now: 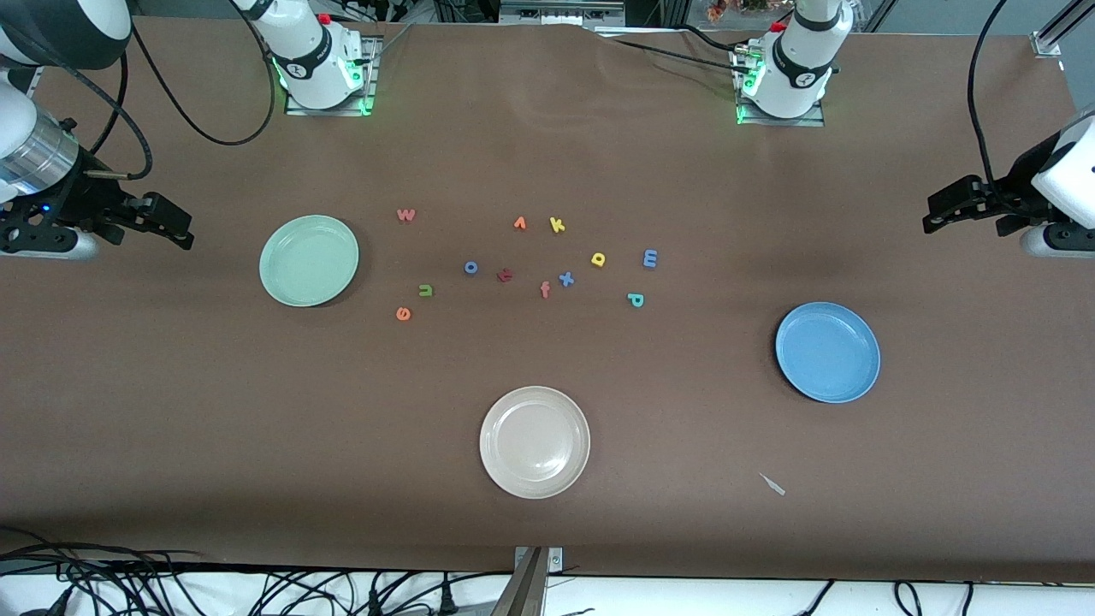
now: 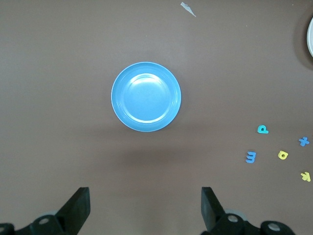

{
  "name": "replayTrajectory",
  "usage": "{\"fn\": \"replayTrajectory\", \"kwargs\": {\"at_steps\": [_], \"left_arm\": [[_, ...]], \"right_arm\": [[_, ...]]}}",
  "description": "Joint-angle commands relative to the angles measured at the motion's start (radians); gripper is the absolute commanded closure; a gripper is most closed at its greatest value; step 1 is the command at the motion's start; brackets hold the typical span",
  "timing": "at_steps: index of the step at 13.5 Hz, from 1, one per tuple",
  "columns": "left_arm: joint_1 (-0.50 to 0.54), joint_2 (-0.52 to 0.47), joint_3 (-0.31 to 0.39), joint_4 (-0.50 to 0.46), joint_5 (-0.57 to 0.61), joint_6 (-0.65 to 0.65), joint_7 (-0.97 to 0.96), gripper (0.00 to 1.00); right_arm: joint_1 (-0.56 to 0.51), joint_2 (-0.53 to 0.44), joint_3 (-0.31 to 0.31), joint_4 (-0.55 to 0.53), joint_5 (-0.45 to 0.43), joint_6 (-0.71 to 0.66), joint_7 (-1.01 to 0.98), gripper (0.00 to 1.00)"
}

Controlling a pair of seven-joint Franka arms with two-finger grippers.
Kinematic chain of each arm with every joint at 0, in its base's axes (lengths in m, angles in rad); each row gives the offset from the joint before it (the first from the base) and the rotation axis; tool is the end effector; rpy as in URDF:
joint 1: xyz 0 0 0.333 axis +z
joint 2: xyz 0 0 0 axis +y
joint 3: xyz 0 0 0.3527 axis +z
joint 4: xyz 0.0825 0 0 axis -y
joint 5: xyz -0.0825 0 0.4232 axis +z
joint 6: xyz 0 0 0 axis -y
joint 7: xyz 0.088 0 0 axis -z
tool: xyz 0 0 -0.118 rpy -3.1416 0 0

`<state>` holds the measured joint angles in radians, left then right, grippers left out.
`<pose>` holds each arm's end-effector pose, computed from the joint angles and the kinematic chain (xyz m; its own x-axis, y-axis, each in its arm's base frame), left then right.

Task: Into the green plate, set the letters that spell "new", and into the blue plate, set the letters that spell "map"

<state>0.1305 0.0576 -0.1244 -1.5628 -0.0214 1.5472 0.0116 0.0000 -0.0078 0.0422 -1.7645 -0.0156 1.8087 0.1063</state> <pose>0.6084 0.0033 0.6180 0.9974 -0.0063 -0.0723 -0.0042 -0.9996 0.0294 0.6044 0.0241 0.5759 0.9967 -0.0604 0.0533 -0.0610 -0.9981 0.0101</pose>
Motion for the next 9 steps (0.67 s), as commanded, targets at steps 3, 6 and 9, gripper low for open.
{"fn": "replayTrajectory", "kwargs": {"at_steps": [3, 6, 9], "left_arm": [[0.004, -0.012, -0.004, -0.011, 0.035, 0.011, 0.018, 0.00], [0.004, -0.012, -0.006, -0.011, 0.035, 0.010, 0.018, 0.00], [0.004, -0.012, -0.004, -0.011, 0.035, 0.010, 0.018, 0.00]], "right_arm": [[0.006, -0.015, -0.005, -0.018, 0.000, 0.004, 0.009, 0.00], [0.006, -0.015, -0.005, -0.018, 0.000, -0.002, 0.009, 0.00], [0.005, -0.017, -0.007, -0.019, 0.000, -0.008, 0.009, 0.00]]}}
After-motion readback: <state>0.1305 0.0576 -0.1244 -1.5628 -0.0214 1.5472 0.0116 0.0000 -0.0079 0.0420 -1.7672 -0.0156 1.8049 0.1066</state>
